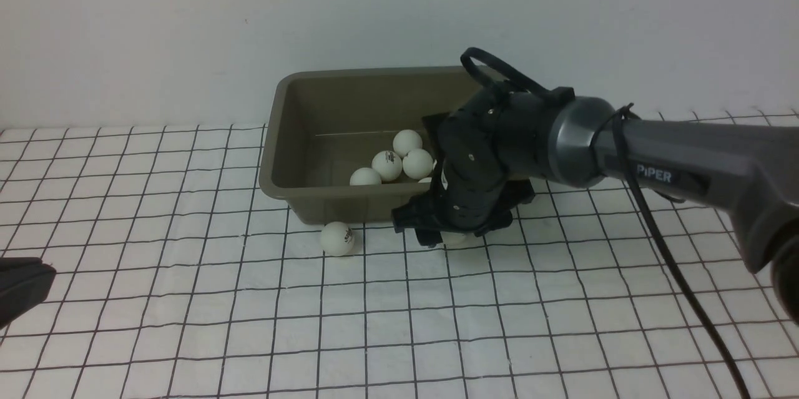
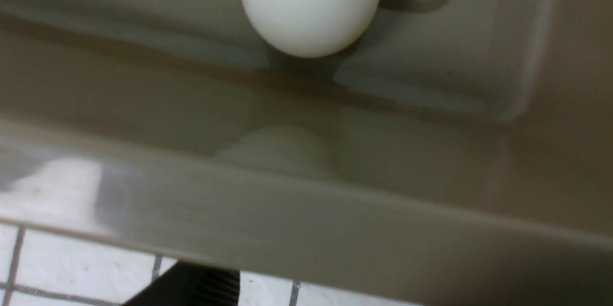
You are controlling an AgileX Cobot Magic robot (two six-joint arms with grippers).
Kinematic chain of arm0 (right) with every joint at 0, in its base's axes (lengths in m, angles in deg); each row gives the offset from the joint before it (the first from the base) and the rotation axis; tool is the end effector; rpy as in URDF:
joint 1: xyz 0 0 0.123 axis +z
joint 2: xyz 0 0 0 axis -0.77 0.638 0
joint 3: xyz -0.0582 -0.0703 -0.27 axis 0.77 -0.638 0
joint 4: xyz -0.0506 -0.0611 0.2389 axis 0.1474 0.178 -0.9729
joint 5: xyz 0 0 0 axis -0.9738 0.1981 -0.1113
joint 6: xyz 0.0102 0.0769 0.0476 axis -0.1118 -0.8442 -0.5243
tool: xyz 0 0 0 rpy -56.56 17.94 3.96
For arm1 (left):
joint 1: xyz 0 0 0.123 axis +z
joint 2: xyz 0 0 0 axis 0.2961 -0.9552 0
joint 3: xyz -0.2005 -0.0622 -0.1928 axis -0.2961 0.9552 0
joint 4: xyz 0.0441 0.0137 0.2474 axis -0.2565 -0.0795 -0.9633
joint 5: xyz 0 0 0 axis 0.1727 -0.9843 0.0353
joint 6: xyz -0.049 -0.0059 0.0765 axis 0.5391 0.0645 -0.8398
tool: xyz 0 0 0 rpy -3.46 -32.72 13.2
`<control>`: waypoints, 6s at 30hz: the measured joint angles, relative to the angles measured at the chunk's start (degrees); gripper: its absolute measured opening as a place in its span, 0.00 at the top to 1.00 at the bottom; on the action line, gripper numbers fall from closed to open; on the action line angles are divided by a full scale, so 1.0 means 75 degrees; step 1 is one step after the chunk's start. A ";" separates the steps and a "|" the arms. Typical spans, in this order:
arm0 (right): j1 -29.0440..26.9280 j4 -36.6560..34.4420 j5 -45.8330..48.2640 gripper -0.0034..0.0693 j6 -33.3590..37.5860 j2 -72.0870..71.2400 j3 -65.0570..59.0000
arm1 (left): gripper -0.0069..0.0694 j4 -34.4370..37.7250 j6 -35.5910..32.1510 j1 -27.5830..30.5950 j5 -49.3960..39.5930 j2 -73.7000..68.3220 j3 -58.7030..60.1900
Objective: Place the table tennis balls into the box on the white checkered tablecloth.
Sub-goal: 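Reach for and grasp a ping pong ball on the table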
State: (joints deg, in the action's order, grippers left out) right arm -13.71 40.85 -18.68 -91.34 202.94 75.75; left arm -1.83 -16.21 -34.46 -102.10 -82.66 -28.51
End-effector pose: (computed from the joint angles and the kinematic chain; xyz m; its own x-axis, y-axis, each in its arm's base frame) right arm 0.3711 0.2575 0.1683 -0.9259 -0.2191 -0.3078 -0.2167 0.9753 -0.0424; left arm 0.0792 -0.0323 0.3640 -0.4195 0.3908 -0.8193 0.4794 0.8618 0.1656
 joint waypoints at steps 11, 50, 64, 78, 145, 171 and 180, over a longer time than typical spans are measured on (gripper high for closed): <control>0.0019 0.0257 -0.0268 0.32 -0.0371 0.0301 -0.0005 | 0.91 0.0000 0.0000 0.0000 0.0000 0.0000 0.0000; 0.0312 0.0952 -0.0076 0.45 -0.0418 0.0361 0.0001 | 0.91 0.0008 -0.0202 0.0000 0.0017 0.0000 0.0000; 0.0624 0.1196 0.0478 0.45 -0.0418 -0.0121 0.0001 | 0.91 0.0148 -0.0227 0.0000 0.0017 0.0000 0.0000; 0.0617 0.1691 0.0495 0.45 -0.0418 -0.0088 0.0001 | 0.91 0.0384 -0.0345 0.0000 0.0017 0.0000 0.0000; 0.0365 0.0454 0.0914 0.45 0.0745 0.0143 0.0001 | 0.91 0.0551 -0.0652 0.0000 0.0017 0.0000 0.0000; 0.0365 0.0309 0.1495 0.45 0.1493 -0.0296 0.0433 | 0.91 -0.0028 -0.0654 0.0000 0.0008 0.0000 0.0000; 0.0365 0.0496 0.1734 0.45 0.1576 -0.0326 0.0767 | 0.91 -0.0035 -0.0654 0.0000 -0.0035 0.0000 0.0000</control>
State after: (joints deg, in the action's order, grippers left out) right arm -10.98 44.57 -5.68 -79.51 200.50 81.50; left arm -2.10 -21.12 -34.46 -102.36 -82.66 -28.51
